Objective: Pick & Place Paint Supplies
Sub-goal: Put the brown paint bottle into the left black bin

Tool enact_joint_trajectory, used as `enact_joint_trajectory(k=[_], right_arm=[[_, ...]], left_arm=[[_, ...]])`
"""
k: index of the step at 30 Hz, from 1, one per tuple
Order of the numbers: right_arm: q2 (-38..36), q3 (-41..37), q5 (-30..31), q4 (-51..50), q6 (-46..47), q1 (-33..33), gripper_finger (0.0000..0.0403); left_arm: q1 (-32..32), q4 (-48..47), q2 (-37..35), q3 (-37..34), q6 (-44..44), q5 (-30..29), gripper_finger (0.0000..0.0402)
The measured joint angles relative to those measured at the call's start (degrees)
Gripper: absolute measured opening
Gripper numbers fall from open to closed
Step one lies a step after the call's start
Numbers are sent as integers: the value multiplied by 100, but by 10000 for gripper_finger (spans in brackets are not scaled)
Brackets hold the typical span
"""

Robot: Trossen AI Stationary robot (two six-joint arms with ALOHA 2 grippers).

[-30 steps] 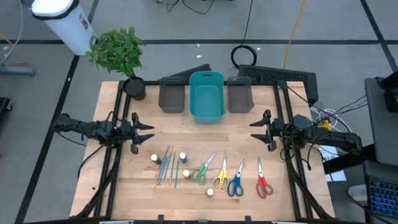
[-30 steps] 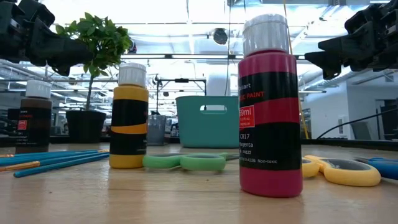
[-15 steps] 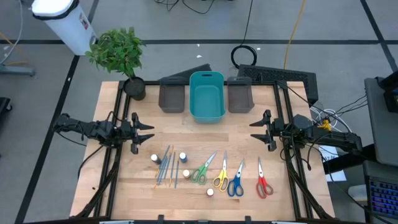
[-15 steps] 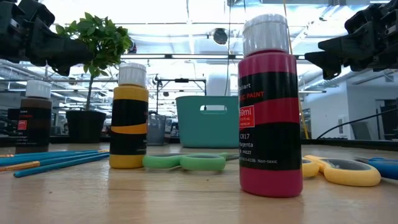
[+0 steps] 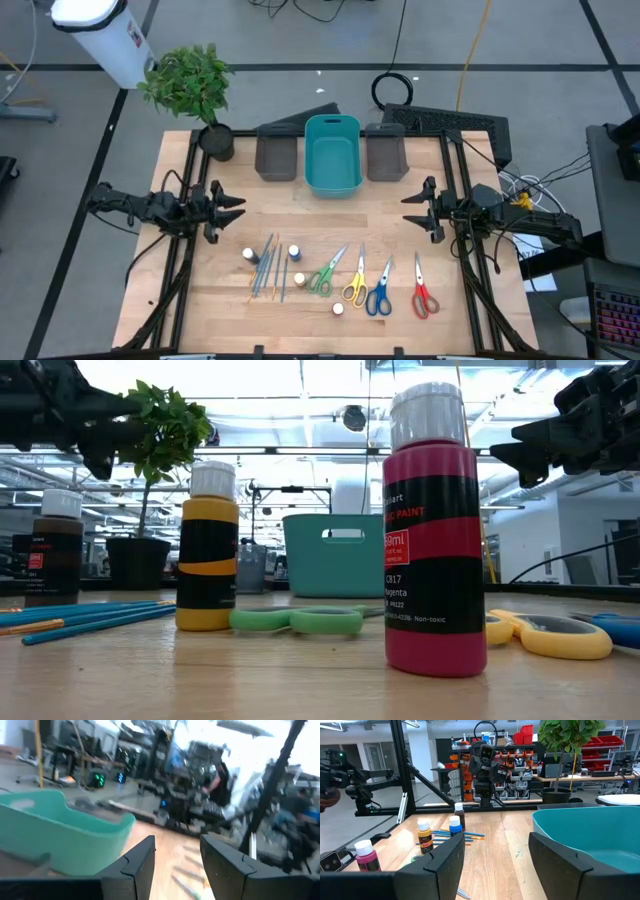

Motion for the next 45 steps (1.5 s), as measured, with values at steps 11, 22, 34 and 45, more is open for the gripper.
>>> enact_joint_trajectory(k=[11, 22, 34, 45], right_arm=[[2, 1, 1, 0, 0, 1, 212], [2, 2, 2, 0, 0, -2, 212], [1, 1, 2, 0, 0, 1, 212], [2, -1, 2, 0, 0, 1, 212]], left_arm=[[-185, -2639, 2237, 2299, -825, 1266, 289], [-935, -4061, 5080, 3097, -1368, 1987, 309], [-941, -4057, 6001, 3099, -1617, 1783, 262], [-942, -3926, 5991, 3099, -1366, 1663, 178]])
